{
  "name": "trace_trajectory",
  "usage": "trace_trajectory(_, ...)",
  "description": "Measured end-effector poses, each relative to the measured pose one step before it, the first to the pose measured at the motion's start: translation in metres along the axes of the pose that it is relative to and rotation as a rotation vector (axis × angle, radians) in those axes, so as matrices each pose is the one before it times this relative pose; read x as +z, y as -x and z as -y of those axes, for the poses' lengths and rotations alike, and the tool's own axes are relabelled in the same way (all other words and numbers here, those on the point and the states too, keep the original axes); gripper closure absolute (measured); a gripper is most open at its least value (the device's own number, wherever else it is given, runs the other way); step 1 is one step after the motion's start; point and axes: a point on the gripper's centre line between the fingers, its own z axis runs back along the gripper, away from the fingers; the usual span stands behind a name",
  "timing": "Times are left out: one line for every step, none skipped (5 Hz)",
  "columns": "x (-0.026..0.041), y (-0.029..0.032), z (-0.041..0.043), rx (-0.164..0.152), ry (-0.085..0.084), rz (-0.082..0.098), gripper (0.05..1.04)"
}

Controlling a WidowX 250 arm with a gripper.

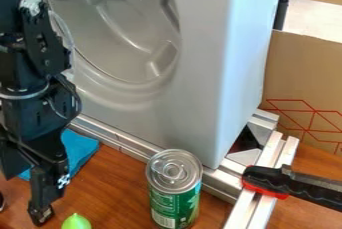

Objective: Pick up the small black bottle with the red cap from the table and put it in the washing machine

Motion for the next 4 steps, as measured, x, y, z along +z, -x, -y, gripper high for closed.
trace_trajectory(-0.01286, 0.00058, -0.01077, -0.0023, -0.0059, -0.0197, 0.083)
trace_trajectory(-0.00759, 0.00206, -0.01668, 0.0321, 0.002, 0.0214, 0.083)
trace_trajectory(-0.01188, 0.0032, -0.0159, 0.0221, 0.0282, -0.0113, 0.083)
trace_trajectory(-0.00968, 0.00182, -0.00951, 0.015, 0.0189, -0.0119, 0.083)
